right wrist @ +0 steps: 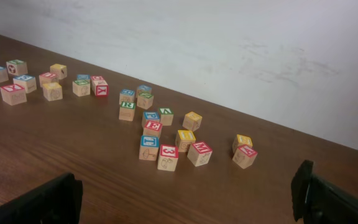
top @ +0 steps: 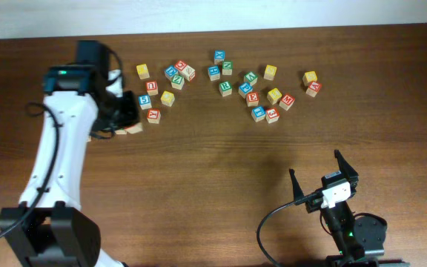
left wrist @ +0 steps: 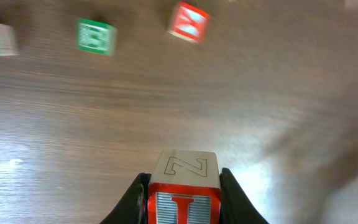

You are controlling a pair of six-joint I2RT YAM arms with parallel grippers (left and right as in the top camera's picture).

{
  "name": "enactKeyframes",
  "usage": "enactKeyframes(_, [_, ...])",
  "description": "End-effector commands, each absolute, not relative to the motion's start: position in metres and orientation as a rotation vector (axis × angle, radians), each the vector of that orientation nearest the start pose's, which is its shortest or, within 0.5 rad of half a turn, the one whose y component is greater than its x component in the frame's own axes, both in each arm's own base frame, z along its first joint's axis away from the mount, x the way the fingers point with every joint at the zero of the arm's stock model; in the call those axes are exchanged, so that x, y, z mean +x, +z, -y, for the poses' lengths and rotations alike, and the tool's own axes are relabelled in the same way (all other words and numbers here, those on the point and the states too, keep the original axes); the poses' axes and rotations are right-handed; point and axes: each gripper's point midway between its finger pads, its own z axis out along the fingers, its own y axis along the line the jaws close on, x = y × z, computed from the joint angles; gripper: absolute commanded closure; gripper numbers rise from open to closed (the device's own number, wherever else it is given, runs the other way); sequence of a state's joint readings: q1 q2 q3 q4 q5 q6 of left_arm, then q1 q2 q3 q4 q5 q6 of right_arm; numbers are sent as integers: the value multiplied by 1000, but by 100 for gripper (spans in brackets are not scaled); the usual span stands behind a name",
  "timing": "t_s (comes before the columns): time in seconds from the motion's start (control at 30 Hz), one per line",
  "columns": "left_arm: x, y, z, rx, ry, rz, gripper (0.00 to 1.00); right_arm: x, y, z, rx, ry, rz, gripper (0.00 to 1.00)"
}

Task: Spell out ICRA
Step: 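Carry the red I block toward the open table center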

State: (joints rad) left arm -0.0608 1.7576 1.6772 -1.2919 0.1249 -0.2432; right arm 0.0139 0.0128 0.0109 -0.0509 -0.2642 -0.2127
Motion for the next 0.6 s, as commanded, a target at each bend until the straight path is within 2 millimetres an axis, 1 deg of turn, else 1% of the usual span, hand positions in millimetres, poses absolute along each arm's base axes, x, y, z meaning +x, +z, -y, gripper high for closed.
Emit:
enactKeyframes(0.0, [351,175,67,-143,-227,-2979,81,239,162,-52,-394,79,-1577,2])
enactKeyframes(0.07, [344,173,72,-111,-192,-3004,81,239,162,-52,-394,79,-1577,2])
enactKeyframes(0.2, [336,170,82,-61,-185,-3033,80,239,162,-52,-394,79,-1576,2])
enactKeyframes(0.23, [333,168,85,-58,-181,-3041,80,239,162,-52,-394,79,-1576,2])
enactKeyframes(0.33, [327,155,83,-106,-116,-3067,80,239,162,-52,-395,79,-1576,2])
enactKeyframes(0.53, [313,111,87,-96,-97,-3123,80,239,162,-52,-395,79,-1576,2])
enactKeyframes(0.57, [310,100,86,-97,-93,-3133,80,239,162,-52,-395,79,-1576,2])
